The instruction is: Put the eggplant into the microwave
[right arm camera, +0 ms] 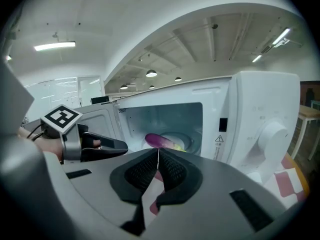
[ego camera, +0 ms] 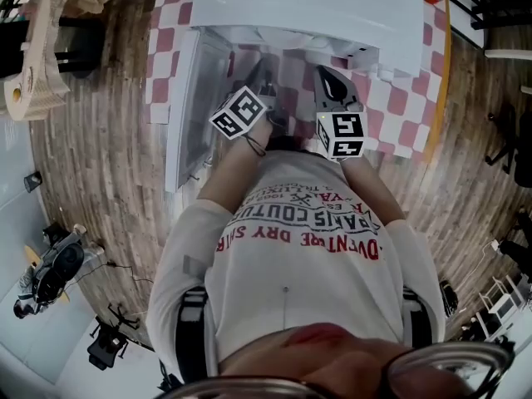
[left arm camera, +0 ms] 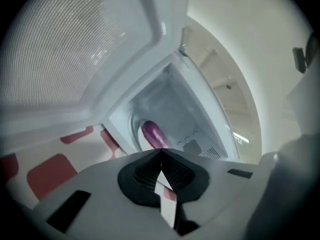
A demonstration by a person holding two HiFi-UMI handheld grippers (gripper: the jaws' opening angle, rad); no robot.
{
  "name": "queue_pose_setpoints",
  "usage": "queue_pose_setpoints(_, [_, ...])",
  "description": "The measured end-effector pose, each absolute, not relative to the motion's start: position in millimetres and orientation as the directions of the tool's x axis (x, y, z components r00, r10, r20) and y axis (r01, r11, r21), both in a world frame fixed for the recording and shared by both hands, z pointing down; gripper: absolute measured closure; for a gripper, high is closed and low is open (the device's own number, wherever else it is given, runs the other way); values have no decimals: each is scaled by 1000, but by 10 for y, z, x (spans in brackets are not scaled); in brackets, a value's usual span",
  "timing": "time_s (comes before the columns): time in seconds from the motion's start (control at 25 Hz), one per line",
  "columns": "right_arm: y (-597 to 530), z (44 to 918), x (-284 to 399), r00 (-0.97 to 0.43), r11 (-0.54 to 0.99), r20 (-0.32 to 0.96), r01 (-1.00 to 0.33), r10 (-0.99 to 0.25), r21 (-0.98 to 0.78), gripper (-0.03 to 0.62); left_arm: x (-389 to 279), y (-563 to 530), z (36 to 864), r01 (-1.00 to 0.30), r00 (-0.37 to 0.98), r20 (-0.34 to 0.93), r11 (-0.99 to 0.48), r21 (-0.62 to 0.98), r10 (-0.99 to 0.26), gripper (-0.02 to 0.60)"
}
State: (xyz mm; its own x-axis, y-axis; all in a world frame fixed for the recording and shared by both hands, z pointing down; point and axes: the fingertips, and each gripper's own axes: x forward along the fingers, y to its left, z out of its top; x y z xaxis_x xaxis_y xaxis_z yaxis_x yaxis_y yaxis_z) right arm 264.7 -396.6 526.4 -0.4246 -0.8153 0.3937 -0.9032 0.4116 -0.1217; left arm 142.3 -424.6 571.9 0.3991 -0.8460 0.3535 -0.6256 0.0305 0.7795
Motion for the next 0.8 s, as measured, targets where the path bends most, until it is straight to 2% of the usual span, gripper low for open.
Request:
queue_pose_setpoints(0.24, [-3904, 4987, 2659, -441, 435, 322, -895, -838, -95, 568, 1538, -4127, 5002, -853, 401, 237, -266, 449, -885, 555])
queue_pose_setpoints(0.52, [-3860, 4626, 2735, -418, 420, 224, -906, -880, -41, 568, 1786, -3965, 4223, -893, 450, 44, -450, 15, -892, 555])
queue_pose_setpoints(0.6, [-3857, 4530, 2777, -395, 400, 190, -916, -899, -10, 568, 1859, -3932, 4108, -883, 468, 3, -468, -39, -884, 555])
queue_pose_setpoints(0.8, [-3836, 4439, 2806, -386, 392, 160, -920, -908, 9, 568, 1931, -3939, 4101, -875, 483, 20, -483, -4, -875, 554])
